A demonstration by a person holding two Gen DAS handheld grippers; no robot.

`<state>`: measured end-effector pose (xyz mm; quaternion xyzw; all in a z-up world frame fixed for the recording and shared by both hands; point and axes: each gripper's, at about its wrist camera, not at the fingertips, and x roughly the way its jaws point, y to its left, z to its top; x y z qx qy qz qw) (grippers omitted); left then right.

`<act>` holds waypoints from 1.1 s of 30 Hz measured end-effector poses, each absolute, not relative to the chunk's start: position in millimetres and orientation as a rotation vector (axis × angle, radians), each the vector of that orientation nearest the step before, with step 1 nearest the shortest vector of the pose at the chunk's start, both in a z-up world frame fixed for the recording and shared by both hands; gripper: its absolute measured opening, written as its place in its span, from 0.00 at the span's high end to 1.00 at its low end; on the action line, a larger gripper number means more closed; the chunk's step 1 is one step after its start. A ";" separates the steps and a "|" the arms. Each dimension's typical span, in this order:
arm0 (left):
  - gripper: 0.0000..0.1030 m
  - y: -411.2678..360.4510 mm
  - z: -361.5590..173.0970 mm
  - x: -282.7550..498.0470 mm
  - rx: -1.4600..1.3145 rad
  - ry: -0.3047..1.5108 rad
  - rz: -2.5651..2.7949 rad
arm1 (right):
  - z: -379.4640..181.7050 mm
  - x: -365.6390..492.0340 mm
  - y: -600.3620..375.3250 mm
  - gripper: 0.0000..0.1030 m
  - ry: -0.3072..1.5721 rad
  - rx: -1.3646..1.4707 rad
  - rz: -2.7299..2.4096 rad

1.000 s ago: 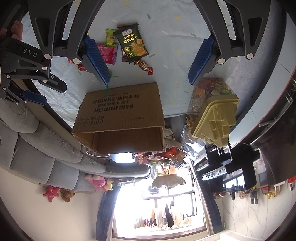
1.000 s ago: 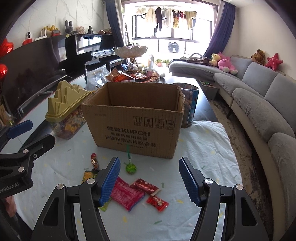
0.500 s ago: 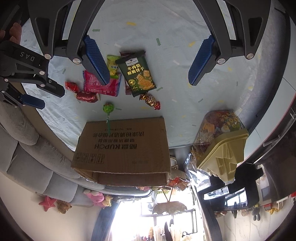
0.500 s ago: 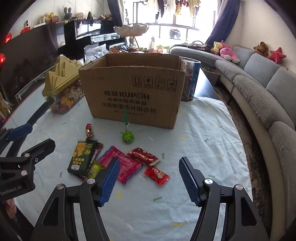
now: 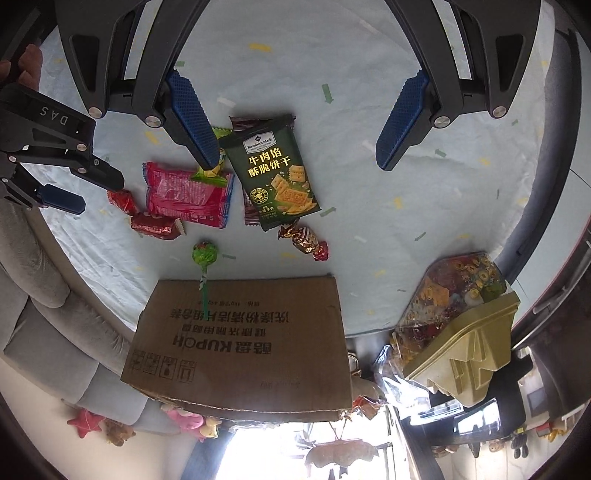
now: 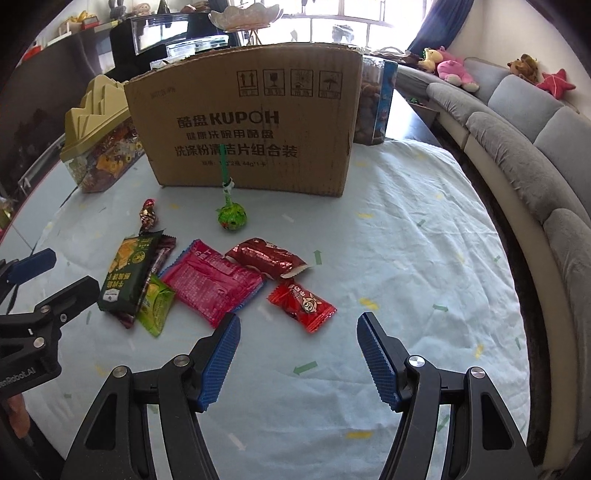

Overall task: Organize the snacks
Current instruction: 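Grasp the green cracker bag with left tool while right grasps a red candy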

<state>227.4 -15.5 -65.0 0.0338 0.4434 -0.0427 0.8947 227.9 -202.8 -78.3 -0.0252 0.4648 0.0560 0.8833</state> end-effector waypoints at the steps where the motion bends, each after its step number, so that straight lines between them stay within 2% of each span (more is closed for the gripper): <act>1: 0.15 -15.4 -66.7 229.6 0.069 0.923 -0.087 | -80.2 229.7 -203.0 0.35 0.971 -0.054 0.116; 19: 0.16 -15.3 -89.4 269.0 0.011 0.977 -0.106 | -96.3 257.8 -201.9 0.35 1.002 -0.068 0.093; 26: 0.26 -16.7 -96.2 277.8 -0.004 0.991 -0.120 | -99.6 261.1 -203.7 0.37 1.012 -0.077 0.084; 29: 0.28 -15.2 -99.1 280.5 -0.019 1.003 -0.128 | -100.7 262.3 -202.9 0.43 1.013 -0.078 0.087; 33: 0.41 -12.5 -101.6 284.2 -0.046 1.016 -0.146 | -101.2 263.5 -201.5 0.53 1.016 -0.054 0.091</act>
